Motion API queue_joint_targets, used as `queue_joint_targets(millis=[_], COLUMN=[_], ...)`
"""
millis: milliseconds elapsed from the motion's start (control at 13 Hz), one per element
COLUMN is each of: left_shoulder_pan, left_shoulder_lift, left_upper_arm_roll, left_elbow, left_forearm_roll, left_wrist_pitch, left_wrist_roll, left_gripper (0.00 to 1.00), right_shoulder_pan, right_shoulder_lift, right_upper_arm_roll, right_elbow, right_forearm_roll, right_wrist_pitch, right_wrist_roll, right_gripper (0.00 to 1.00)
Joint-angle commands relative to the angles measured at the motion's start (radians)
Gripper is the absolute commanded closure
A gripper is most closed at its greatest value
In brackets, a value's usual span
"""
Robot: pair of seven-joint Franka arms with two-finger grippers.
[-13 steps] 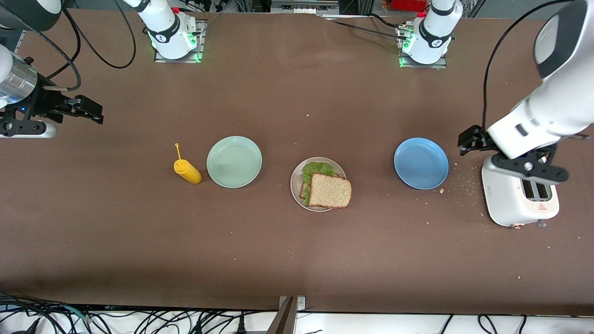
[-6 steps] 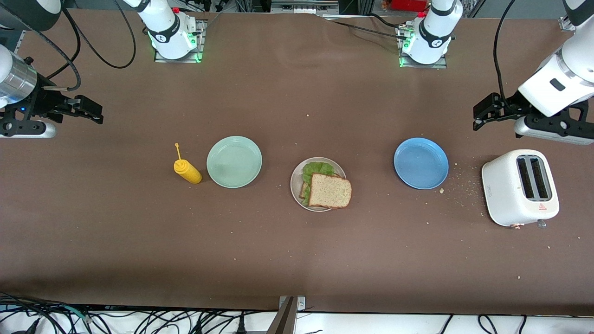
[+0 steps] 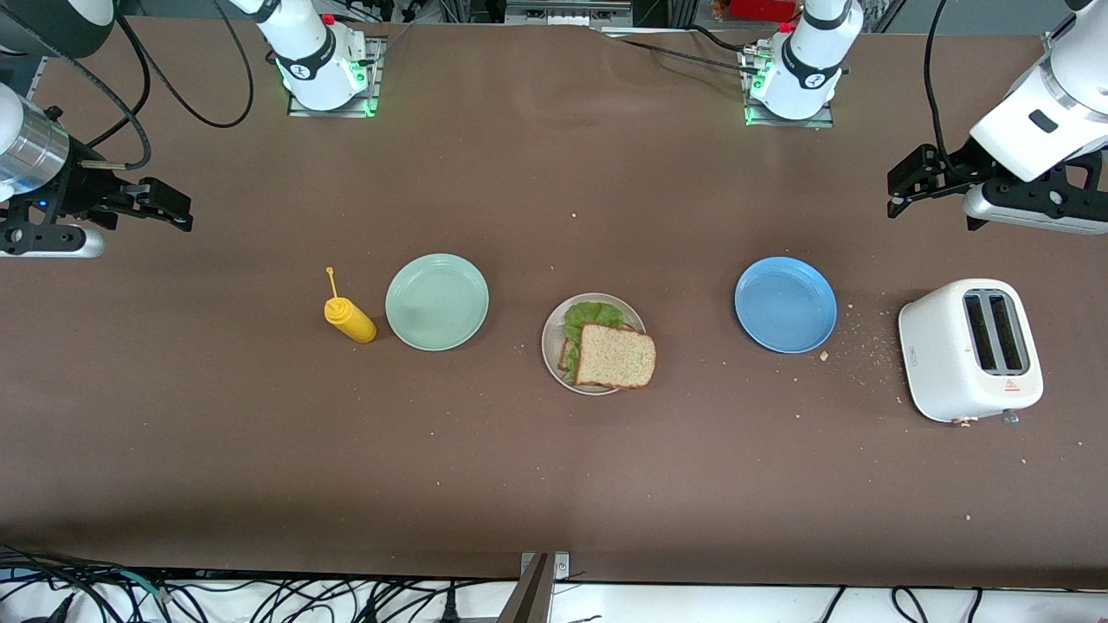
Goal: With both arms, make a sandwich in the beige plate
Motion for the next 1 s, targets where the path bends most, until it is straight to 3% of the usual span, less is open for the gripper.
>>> queue_joint_targets(millis=[0, 923], left_shoulder_pan=[-0.01, -0.005], left_shoulder_lift=[0.001, 0.018], left_upper_arm_roll=[0.013, 0.013], left_elbow=[-0.005, 0.019], left_forearm_roll=[0.013, 0.01], left_wrist_pitch=[0.004, -0.021], left_wrist_roll=[-0.012, -0.009], left_gripper=[0.0, 0.0], right_shoulder_pan=[-0.001, -0.001], right_shoulder_lift=[-0.006, -0.007], right_upper_arm_roll=[-0.001, 0.0], right_elbow=[0.004, 0.005], right_forearm_roll=[0.016, 0.016], right_wrist_pitch=[-0.002, -0.006], right_wrist_roll=[-0.008, -0.008], right_gripper=[0.0, 0.0])
